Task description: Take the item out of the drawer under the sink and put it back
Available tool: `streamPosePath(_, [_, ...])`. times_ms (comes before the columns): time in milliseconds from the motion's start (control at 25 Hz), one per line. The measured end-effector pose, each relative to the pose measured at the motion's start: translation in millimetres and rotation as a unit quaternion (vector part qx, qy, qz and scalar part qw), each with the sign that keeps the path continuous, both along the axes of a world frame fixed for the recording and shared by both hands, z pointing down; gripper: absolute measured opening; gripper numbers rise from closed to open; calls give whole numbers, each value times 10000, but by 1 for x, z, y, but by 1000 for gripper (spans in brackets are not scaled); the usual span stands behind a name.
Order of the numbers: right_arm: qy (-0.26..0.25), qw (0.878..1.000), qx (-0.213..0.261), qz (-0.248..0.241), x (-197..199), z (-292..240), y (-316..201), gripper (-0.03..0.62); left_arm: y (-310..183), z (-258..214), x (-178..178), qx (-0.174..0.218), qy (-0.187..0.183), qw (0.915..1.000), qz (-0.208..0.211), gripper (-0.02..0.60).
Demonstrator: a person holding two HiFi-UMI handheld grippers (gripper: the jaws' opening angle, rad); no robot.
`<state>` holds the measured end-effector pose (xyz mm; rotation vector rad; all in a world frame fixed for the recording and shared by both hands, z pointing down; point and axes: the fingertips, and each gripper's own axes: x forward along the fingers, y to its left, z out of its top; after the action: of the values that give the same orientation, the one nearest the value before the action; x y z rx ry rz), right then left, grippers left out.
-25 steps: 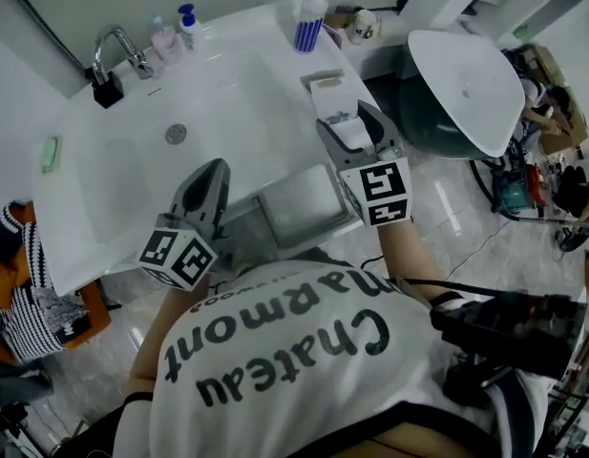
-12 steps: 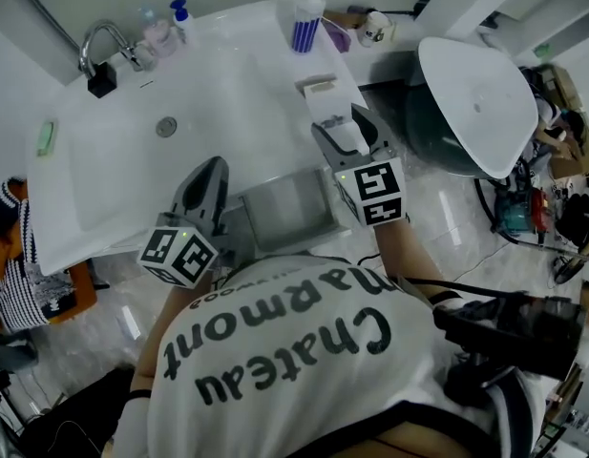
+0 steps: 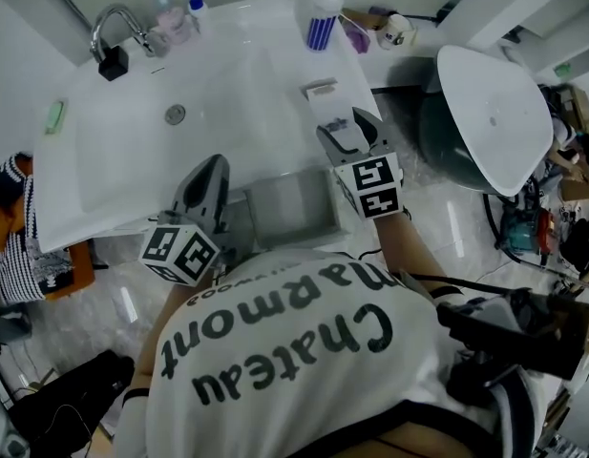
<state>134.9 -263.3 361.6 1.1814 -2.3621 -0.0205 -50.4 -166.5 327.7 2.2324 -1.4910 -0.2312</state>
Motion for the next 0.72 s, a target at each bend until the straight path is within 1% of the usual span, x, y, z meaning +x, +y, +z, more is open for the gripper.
streamPosePath(360, [243, 9995, -219, -12, -1, 18, -4, 281, -4, 2, -6, -16, -6, 10000, -64, 8])
streamPosePath(640, [514, 9984, -213, 69, -3, 26, -5, 281, -10, 5, -13, -35, -12, 10000, 34, 8])
streamPosePath(720, [657, 9976, -206, 97, -2, 30, -6, 281, -12, 6, -14, -41, -15, 10000, 81, 8])
